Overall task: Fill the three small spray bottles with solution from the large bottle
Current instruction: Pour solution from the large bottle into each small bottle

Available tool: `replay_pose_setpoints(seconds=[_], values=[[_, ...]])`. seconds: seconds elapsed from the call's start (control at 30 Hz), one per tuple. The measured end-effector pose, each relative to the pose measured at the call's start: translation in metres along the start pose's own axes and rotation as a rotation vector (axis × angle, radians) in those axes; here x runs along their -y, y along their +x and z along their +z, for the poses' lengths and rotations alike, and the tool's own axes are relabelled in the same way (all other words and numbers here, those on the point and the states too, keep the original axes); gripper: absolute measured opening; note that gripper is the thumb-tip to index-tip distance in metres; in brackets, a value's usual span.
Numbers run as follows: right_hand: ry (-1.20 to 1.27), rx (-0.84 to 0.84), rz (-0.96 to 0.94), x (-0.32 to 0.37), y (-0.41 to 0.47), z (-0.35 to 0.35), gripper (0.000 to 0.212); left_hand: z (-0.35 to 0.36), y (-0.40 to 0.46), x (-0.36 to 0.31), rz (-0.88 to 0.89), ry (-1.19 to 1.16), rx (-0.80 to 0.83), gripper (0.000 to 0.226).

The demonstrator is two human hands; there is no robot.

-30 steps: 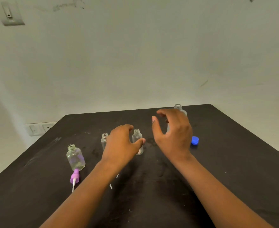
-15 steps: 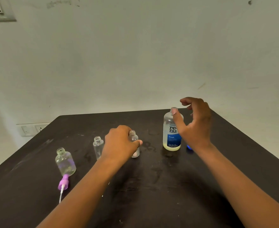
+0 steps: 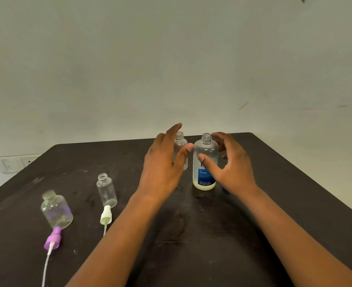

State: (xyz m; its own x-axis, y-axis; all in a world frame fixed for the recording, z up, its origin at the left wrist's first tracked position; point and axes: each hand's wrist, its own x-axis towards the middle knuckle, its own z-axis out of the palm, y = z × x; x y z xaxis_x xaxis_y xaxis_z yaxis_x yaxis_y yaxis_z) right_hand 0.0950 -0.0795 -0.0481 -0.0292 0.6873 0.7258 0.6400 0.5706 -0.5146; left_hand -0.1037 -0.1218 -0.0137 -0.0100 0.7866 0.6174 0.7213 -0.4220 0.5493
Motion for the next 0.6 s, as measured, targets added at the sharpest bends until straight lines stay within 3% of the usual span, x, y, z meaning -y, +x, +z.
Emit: replay_pose_setpoints(seconds=[0.2,0.43,0.6], values=[[0.042,0.077,0.076,0.0,-0.007,0.006,0.082,0.005,-0.003,0.005,0.045,-0.09,0.021,0.072],[0.081,0.074,0.149,-0.002,-0.008,0.006,0.069,0.012,-0.012,0.014,-0.04,-0.14,0.046,0.084],[0.109,0.036,0.182,0.0,-0.006,0.007,0.069,0.018,-0.017,0.015,-0.106,-0.208,0.018,0.072]])
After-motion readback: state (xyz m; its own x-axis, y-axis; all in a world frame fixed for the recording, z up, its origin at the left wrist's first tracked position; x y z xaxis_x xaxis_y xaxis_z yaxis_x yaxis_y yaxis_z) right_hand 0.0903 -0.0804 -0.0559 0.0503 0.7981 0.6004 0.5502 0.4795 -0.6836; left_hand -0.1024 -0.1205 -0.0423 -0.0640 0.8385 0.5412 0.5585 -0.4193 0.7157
